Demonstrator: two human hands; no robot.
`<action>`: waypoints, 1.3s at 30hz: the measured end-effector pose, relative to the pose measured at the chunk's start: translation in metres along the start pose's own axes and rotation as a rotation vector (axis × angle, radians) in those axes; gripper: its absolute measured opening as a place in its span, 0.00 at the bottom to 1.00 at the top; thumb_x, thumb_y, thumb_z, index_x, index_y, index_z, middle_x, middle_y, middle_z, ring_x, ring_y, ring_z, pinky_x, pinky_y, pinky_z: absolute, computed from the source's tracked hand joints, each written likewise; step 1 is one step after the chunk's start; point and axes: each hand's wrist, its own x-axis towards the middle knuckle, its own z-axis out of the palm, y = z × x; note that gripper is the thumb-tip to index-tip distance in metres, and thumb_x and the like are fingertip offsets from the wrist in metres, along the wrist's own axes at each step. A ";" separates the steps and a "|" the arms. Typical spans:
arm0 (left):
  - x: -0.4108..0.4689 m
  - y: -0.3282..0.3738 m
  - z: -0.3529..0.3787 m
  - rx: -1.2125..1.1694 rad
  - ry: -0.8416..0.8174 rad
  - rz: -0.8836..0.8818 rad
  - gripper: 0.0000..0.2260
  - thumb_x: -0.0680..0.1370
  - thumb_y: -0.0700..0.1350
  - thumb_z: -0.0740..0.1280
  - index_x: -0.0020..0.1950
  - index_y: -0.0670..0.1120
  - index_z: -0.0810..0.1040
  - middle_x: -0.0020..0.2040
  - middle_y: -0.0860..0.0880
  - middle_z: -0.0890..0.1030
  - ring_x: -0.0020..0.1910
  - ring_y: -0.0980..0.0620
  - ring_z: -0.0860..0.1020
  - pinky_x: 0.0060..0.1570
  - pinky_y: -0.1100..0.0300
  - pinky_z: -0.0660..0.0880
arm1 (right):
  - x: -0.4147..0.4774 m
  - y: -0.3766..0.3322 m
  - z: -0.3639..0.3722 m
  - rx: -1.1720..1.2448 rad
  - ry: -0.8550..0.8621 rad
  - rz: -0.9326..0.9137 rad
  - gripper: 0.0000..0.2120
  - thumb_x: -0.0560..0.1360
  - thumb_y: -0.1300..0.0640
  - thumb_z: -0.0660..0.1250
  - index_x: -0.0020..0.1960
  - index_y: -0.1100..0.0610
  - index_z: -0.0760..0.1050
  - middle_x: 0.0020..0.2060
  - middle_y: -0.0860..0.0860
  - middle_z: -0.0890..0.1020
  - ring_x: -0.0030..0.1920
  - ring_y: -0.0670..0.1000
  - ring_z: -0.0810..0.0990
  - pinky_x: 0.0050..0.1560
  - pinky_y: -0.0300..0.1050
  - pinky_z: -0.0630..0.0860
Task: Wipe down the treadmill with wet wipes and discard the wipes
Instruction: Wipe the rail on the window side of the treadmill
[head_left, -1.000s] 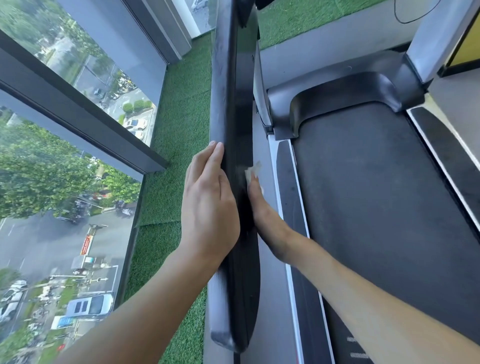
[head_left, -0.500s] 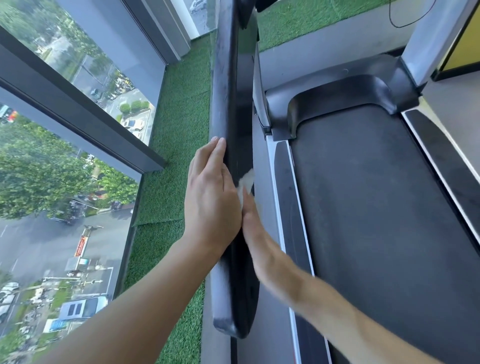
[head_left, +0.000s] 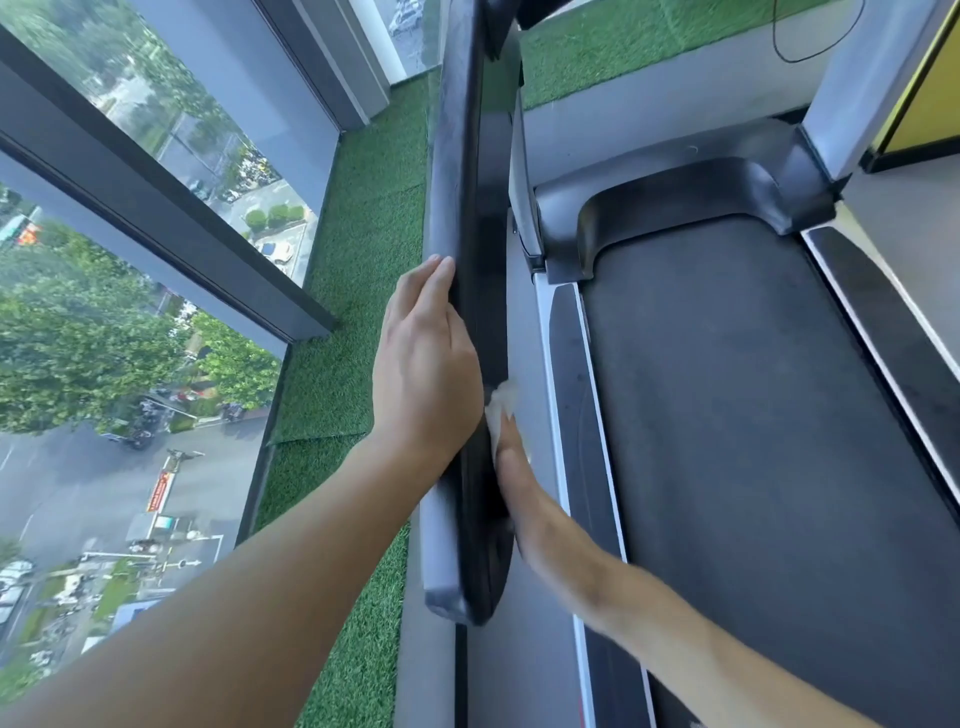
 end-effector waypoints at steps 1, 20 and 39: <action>0.000 0.000 0.000 0.024 0.016 0.009 0.21 0.82 0.40 0.52 0.73 0.43 0.71 0.72 0.52 0.71 0.71 0.52 0.68 0.70 0.55 0.65 | 0.008 -0.006 -0.004 0.000 0.004 0.005 0.34 0.80 0.33 0.45 0.81 0.45 0.42 0.80 0.37 0.44 0.78 0.38 0.41 0.78 0.43 0.43; -0.094 0.005 -0.019 0.013 0.010 -0.084 0.23 0.80 0.44 0.51 0.75 0.43 0.69 0.74 0.54 0.69 0.74 0.58 0.64 0.74 0.55 0.62 | -0.014 0.016 0.006 -0.004 -0.125 -0.095 0.37 0.75 0.25 0.48 0.79 0.37 0.45 0.80 0.38 0.48 0.79 0.41 0.42 0.77 0.49 0.44; -0.097 -0.001 -0.017 -0.060 0.030 -0.099 0.22 0.81 0.42 0.53 0.75 0.44 0.70 0.74 0.55 0.69 0.73 0.60 0.65 0.73 0.58 0.62 | -0.040 -0.019 0.007 -0.057 -0.180 -0.169 0.34 0.79 0.31 0.41 0.80 0.43 0.39 0.79 0.35 0.40 0.75 0.33 0.36 0.80 0.48 0.39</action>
